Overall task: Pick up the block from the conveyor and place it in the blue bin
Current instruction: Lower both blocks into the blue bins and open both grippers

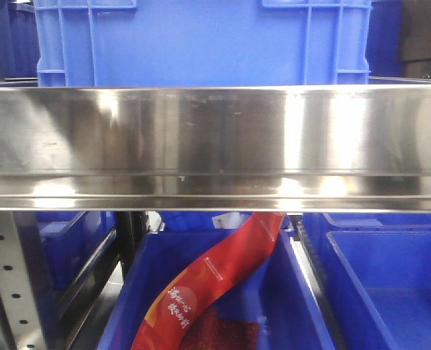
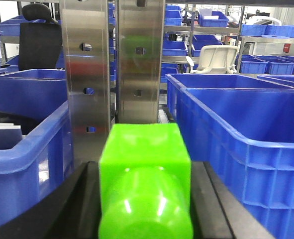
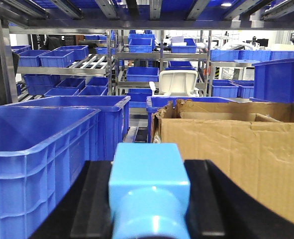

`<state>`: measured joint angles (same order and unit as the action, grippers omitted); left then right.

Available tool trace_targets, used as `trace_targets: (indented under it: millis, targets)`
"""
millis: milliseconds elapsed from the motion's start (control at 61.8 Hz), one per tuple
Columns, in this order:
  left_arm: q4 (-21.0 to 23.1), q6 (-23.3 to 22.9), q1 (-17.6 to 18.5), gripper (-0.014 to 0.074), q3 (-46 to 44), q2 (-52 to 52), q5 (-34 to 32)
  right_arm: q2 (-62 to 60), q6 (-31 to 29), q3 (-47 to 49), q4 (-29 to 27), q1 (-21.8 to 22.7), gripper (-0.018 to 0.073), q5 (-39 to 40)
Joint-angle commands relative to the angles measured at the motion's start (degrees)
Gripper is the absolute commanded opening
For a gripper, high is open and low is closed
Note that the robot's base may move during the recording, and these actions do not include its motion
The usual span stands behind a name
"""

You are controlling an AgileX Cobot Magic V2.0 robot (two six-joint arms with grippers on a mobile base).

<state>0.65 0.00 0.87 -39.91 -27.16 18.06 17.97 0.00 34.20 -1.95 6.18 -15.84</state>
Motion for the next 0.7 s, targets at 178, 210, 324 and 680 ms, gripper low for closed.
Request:
trace_targets:
  millis: [178, 210, 324, 680]
  targets:
    - [0.1, -0.3, 0.8, -0.0111, -0.1, 0.2, -1.1, -0.3, -0.5, 0.4, 0.1, -0.1, -0.0162, 0.8]
    - [0.1, -0.3, 1.2, -0.0111, -0.1, 0.2, -1.1, -0.3, -0.5, 0.4, 0.1, -0.1, -0.0162, 1.0]
    - [0.1, -0.3, 3.7, -0.0111, -0.1, 0.2, -1.1, -0.3, -0.5, 0.4, 0.1, -0.1, -0.0162, 1.7]
    - [0.2, -0.3, 13.7, -0.0111, -0.5, -0.3, -4.8, 1.2, -0.5, 0.8, -1.2, -5.6, -0.0162, 1.5]
